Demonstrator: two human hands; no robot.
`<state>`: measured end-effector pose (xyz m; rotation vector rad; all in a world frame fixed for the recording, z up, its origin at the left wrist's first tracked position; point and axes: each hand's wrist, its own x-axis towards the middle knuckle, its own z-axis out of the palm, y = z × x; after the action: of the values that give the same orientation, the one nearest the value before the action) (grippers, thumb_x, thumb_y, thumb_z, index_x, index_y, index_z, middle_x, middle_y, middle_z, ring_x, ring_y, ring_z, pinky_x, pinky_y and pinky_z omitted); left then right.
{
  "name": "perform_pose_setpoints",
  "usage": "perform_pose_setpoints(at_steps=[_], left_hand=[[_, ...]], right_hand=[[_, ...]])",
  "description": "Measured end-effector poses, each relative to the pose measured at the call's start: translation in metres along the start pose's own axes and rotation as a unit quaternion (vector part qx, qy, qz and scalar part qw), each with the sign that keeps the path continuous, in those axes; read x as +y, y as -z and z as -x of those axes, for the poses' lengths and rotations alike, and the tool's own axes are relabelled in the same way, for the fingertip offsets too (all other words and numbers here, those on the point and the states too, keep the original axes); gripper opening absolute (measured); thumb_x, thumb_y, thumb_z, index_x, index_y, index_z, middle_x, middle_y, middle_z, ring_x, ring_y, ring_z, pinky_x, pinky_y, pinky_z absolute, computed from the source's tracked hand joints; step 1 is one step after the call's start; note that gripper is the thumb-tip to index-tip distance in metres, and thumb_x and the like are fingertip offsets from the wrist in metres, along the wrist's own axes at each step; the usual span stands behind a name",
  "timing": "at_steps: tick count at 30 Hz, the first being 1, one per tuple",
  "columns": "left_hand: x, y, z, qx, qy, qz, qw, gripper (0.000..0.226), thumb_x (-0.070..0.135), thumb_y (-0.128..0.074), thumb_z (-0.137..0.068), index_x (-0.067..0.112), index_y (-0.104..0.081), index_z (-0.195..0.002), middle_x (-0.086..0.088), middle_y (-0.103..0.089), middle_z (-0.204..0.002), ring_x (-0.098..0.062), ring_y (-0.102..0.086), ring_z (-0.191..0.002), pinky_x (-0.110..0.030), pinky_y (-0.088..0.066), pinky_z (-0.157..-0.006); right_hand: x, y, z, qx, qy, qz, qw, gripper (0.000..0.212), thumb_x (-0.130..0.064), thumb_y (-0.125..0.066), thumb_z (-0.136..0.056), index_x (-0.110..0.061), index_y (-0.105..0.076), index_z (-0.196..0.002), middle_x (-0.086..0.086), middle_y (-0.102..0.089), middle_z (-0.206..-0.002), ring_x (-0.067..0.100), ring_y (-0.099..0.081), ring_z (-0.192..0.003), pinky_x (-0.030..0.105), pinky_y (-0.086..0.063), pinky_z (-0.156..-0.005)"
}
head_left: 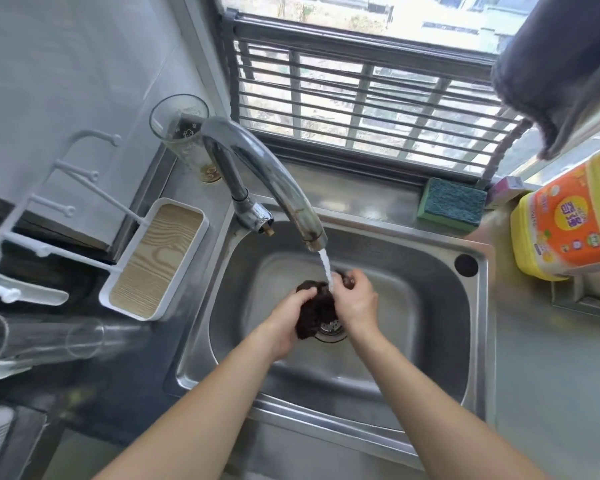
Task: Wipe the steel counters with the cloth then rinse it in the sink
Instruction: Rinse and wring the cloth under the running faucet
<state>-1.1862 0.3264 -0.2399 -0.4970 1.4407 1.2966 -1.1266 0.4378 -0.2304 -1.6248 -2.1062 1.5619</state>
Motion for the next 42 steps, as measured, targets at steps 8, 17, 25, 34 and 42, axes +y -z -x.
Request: perform_pose_setpoints(at_steps=[8,17,25,34,42], left_hand=[[0.01,0.006,-0.003,0.066,-0.033,0.177,0.981,0.042,0.048,-0.067,-0.091,0.007,-0.07,-0.099,-0.02,-0.074,-0.099,-0.036,-0.071,-0.092,-0.054,-0.061,-0.077],[-0.001,-0.007,0.001,-0.005,-0.147,0.071,0.987,0.047,0.007,-0.055,-0.063,0.02,-0.064,-0.108,-0.006,-0.069,-0.107,-0.022,-0.063,-0.093,-0.03,-0.052,-0.077],[0.0,0.006,0.007,-0.067,0.045,-0.052,0.995,0.078,0.08,-0.037,-0.088,0.016,-0.076,-0.112,-0.008,-0.078,-0.108,-0.031,-0.073,-0.101,-0.046,-0.053,-0.093],[0.016,-0.012,-0.004,0.159,-0.079,0.087,0.98,0.034,0.037,-0.055,-0.098,0.013,-0.058,-0.122,-0.011,-0.07,-0.11,-0.027,-0.068,-0.095,-0.042,-0.057,-0.086],[0.007,-0.021,0.005,0.13,-0.05,-0.1,0.985,0.04,0.052,-0.053,-0.094,0.018,-0.073,-0.095,-0.009,-0.076,-0.103,-0.028,-0.071,-0.098,-0.046,-0.058,-0.093]], right_hand=[[-0.002,0.016,0.0,-0.243,0.108,-0.185,0.946,0.022,-0.009,-0.053,-0.064,0.009,-0.053,-0.076,0.005,-0.058,-0.091,0.012,-0.053,-0.081,0.02,-0.042,-0.068],[0.009,0.005,0.012,-0.262,-0.278,-0.307,0.872,0.05,-0.062,-0.057,-0.093,-0.018,-0.075,-0.108,0.014,-0.076,-0.111,0.031,-0.07,-0.103,0.053,-0.05,-0.102],[0.006,0.004,0.005,-0.16,-0.072,-0.326,0.929,0.011,-0.008,-0.054,-0.083,-0.013,-0.063,-0.084,0.007,-0.06,-0.079,0.023,-0.053,-0.078,0.036,-0.045,-0.073],[0.017,0.001,0.006,0.029,-0.168,-0.109,0.979,0.032,-0.051,-0.061,-0.093,-0.021,-0.055,-0.105,0.006,-0.064,-0.102,0.031,-0.063,-0.105,0.044,-0.052,-0.099],[0.016,-0.021,0.015,-0.004,-0.109,-0.125,0.986,0.03,-0.041,-0.079,-0.079,-0.018,-0.062,-0.089,0.002,-0.072,-0.084,0.029,-0.071,-0.089,0.042,-0.059,-0.082]])
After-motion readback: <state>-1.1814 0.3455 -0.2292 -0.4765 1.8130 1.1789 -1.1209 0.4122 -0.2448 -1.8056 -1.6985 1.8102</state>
